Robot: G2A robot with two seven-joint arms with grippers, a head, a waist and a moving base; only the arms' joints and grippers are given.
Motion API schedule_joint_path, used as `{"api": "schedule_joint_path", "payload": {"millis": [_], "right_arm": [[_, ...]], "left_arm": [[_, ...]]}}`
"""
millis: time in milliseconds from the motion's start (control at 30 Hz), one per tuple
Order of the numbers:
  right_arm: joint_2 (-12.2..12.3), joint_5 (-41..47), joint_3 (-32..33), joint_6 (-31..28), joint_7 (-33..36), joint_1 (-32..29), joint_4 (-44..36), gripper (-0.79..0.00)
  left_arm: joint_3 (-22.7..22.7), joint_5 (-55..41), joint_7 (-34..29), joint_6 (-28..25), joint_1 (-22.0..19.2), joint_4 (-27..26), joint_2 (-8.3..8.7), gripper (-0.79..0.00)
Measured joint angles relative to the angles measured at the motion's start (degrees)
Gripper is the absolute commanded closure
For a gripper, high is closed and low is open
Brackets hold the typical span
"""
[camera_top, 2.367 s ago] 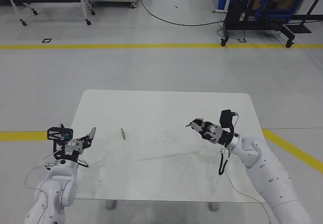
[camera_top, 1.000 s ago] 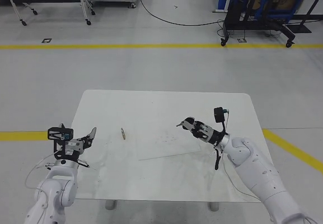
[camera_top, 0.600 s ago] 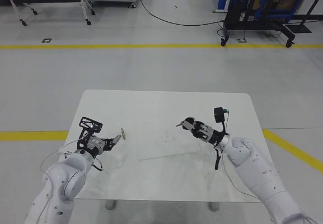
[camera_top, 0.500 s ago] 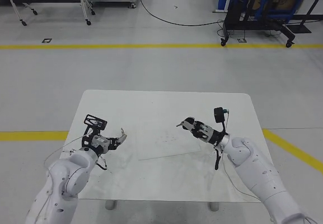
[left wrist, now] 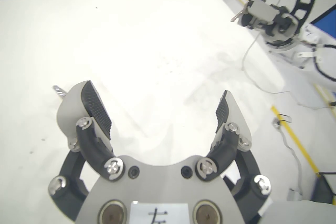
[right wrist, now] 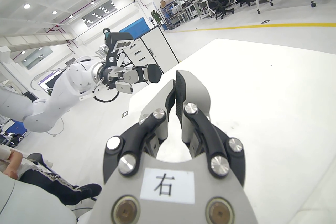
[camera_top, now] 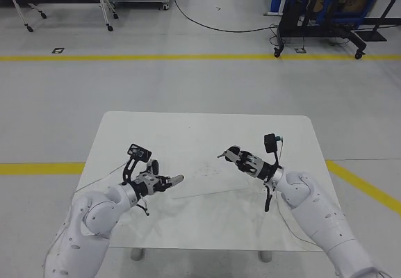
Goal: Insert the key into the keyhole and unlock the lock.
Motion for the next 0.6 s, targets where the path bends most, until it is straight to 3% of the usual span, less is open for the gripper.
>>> {"api": "schedule_joint_path", "payload": {"millis": [167,467,600], "right_arm": [[-0.07,1.73,0.16,0.93,0.04,-0.49,-0.43,0.0],[-0.14,3.27,0.12,0.45,-0.27,-0.58,-0.36,0.0],[-0.44,5.36,-0.94,1.8,0.44,-1.26,-1.15,0.0]], "left_arm": [[1.15,-14.57,-6.05,-3.84,-4.75,5.92,-0.04,-0.785],[1.24,-12.15,-5.04,-3.94,-5.87,6.81,0.04,-0.785],[2.56,-21.96,-5.21,-8.04,-5.76,8.24,-0.32,-0.785]]}}
